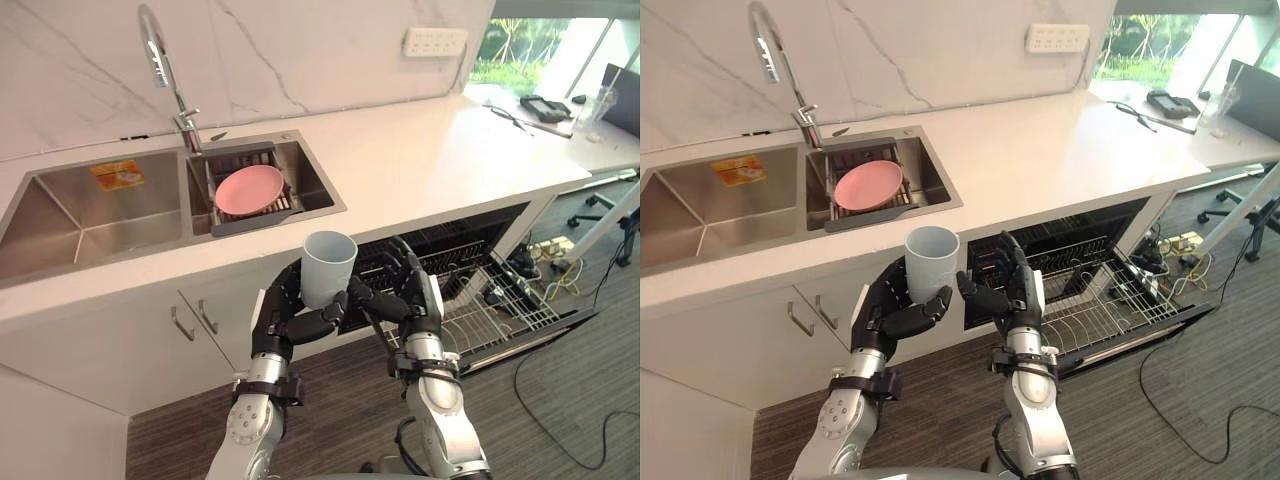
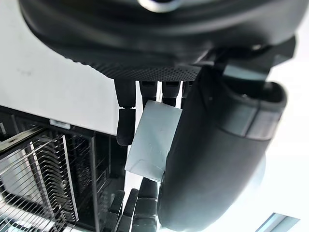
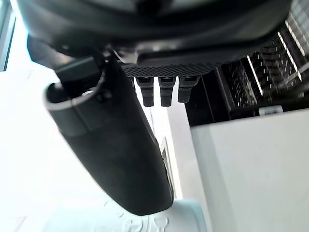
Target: Walk over to the sink, pick up the cup, carry it to the dishwasher, place the cup inside the dishwasher, then close the dishwasher door
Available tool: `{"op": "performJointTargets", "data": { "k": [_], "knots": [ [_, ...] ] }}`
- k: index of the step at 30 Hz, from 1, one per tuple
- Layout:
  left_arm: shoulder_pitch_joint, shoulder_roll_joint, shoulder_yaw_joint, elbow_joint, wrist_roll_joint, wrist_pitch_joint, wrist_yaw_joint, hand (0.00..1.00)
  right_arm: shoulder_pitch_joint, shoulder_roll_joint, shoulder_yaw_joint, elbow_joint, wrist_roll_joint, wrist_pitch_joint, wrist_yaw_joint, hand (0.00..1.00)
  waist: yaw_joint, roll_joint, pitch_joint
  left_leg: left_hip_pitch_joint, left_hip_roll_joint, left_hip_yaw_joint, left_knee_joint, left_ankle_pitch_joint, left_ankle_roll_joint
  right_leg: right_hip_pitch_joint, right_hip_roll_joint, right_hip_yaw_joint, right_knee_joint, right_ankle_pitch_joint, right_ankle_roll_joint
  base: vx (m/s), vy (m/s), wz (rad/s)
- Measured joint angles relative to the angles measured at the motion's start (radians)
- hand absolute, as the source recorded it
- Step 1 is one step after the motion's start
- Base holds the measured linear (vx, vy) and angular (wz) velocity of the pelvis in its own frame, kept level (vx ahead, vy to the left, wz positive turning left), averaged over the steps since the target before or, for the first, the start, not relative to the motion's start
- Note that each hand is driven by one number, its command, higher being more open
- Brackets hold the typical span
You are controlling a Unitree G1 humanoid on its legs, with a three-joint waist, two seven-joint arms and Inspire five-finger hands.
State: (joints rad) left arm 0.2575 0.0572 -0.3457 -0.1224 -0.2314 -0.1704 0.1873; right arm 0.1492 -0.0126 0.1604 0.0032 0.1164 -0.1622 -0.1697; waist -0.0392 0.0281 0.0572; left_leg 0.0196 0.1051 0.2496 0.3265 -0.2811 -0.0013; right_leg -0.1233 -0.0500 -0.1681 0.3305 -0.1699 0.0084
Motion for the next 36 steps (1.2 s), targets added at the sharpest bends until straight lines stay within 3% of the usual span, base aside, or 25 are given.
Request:
{"op": "performJointTargets", "data": {
  "k": [2, 5, 6, 7, 8, 10, 11, 13, 14, 15, 16, 17, 19, 28, 36],
  "knots": [
    [-0.002, -0.003, -0.001, 0.002, 0.000, 0.000, -0.001, 0.30, 0.029, -0.001, -0.001, -0.015, 0.000, 0.000, -0.004, 0.90, -0.001, 0.005, 0.001, 0.005, 0.025, -0.004, 0.026, -0.004, -0.008, 0.035, 0.028, 0.002, -0.039, 0.007, -0.008, 0.15, -0.120, -0.18],
    [-0.001, -0.011, -0.003, 0.002, 0.000, 0.000, -0.002, 0.30, 0.076, 0.001, 0.002, -0.081, 0.019, 0.000, -0.005, 0.90, 0.002, 0.025, 0.020, -0.021, 0.076, -0.021, 0.233, -0.006, -0.014, 0.133, 0.063, 0.018, -0.112, 0.014, -0.019, 0.14, -0.082, -0.22],
    [0.000, -0.025, 0.007, 0.001, -0.001, 0.000, -0.002, 0.30, 0.089, -0.001, 0.003, -0.135, 0.023, 0.000, -0.005, 0.90, 0.004, 0.042, 0.028, -0.047, 0.096, -0.027, 0.336, 0.011, -0.022, 0.169, 0.077, 0.037, -0.134, 0.015, -0.026, 0.10, 0.009, -0.32],
    [0.001, -0.031, 0.014, 0.001, -0.001, 0.000, -0.002, 0.30, 0.090, 0.000, 0.005, -0.157, 0.029, -0.003, -0.005, 0.90, 0.006, 0.036, 0.032, -0.070, 0.100, -0.042, 0.390, 0.033, -0.020, 0.180, 0.077, 0.049, -0.147, 0.014, -0.032, 0.13, 0.035, -0.56],
    [0.000, -0.037, 0.018, -0.001, -0.001, -0.001, -0.002, 0.30, 0.088, 0.005, 0.006, -0.186, 0.050, -0.017, -0.002, 0.90, 0.018, 0.032, 0.032, -0.093, 0.084, -0.078, 0.407, 0.014, -0.030, 0.186, 0.068, 0.081, -0.156, 0.014, -0.034, 0.13, 0.058, -0.67],
    [-0.002, -0.041, 0.014, -0.004, -0.001, -0.006, -0.003, 0.30, 0.074, 0.011, -0.005, -0.208, 0.066, -0.040, -0.005, 0.90, 0.027, 0.028, 0.034, -0.132, 0.038, -0.154, 0.345, -0.048, -0.027, 0.186, 0.055, 0.123, -0.162, 0.012, -0.038, 0.13, 0.087, -0.69],
    [-0.002, -0.041, 0.011, -0.004, -0.001, -0.006, -0.003, 0.30, 0.060, 0.011, -0.005, -0.205, 0.082, -0.043, -0.005, 0.90, 0.027, 0.024, 0.037, -0.156, 0.000, -0.218, 0.281, -0.061, -0.033, 0.187, 0.040, 0.148, -0.162, 0.022, -0.021, 0.15, 0.151, -0.69],
    [-0.003, -0.041, 0.003, -0.004, -0.001, -0.006, -0.004, 0.30, 0.052, 0.011, -0.005, -0.188, 0.089, -0.045, -0.004, 0.90, 0.028, 0.027, 0.036, -0.165, -0.034, -0.295, 0.117, -0.014, -0.045, 0.188, 0.033, 0.183, -0.160, 0.021, -0.007, 0.16, 0.198, -0.68],
    [-0.006, -0.041, 0.003, -0.002, -0.001, -0.007, -0.005, 0.30, 0.052, 0.011, -0.004, -0.169, 0.089, -0.046, -0.004, 0.90, 0.028, 0.038, 0.032, -0.153, -0.024, -0.300, 0.042, 0.098, -0.047, 0.195, 0.040, 0.201, -0.155, 0.007, 0.016, 0.19, 0.205, -0.55],
    [-0.009, -0.025, 0.002, 0.007, -0.002, -0.007, -0.001, 0.30, 0.062, 0.019, -0.001, -0.132, 0.090, -0.036, -0.003, 0.90, 0.021, 0.005, 0.026, -0.115, -0.044, -0.276, 0.018, 0.108, -0.044, 0.208, 0.018, 0.220, -0.156, 0.006, 0.022, 0.19, 0.189, -0.41],
    [-0.010, -0.025, 0.002, 0.007, -0.002, -0.007, -0.001, 0.30, 0.063, 0.019, -0.001, -0.132, 0.090, -0.036, -0.003, 0.90, 0.021, 0.004, 0.025, -0.114, -0.045, -0.276, 0.017, 0.108, -0.043, 0.208, 0.018, 0.220, -0.157, 0.005, 0.022, 0.16, 0.144, -0.23],
    [-0.023, -0.014, -0.002, 0.008, -0.002, -0.008, -0.001, 0.30, 0.072, 0.026, 0.001, -0.128, 0.090, -0.035, -0.002, 0.90, 0.020, -0.015, 0.020, -0.104, -0.063, -0.265, -0.005, 0.114, -0.034, 0.208, -0.005, 0.223, -0.164, 0.005, 0.023, 0.12, 0.129, -0.07],
    [-0.033, -0.002, -0.007, 0.008, -0.002, -0.008, -0.001, 0.30, 0.069, 0.030, 0.001, -0.129, 0.090, -0.035, 0.006, 0.90, 0.019, -0.018, 0.020, -0.084, -0.081, -0.253, -0.032, 0.121, -0.023, 0.216, -0.025, 0.228, -0.176, 0.005, 0.024, 0.11, 0.116, -0.10],
    [-0.065, 0.006, 0.000, 0.048, 0.006, -0.007, 0.007, 0.30, 0.065, 0.021, 0.005, -0.129, 0.104, -0.035, 0.045, 0.90, 0.005, -0.019, 0.015, 0.018, -0.079, -0.207, -0.209, 0.184, -0.024, 0.229, -0.027, 0.270, -0.221, 0.022, 0.043, 0.02, -0.007, -0.16],
    [-0.108, 0.004, 0.000, 0.126, 0.027, -0.007, 0.009, 0.30, 0.066, -0.010, 0.008, -0.129, 0.129, -0.035, 0.058, 0.90, -0.007, -0.021, 0.002, 0.028, -0.057, -0.164, -0.255, 0.210, -0.025, 0.217, -0.001, 0.312, -0.266, 0.070, 0.044, -0.04, -0.030, -0.18]
  ]
}}
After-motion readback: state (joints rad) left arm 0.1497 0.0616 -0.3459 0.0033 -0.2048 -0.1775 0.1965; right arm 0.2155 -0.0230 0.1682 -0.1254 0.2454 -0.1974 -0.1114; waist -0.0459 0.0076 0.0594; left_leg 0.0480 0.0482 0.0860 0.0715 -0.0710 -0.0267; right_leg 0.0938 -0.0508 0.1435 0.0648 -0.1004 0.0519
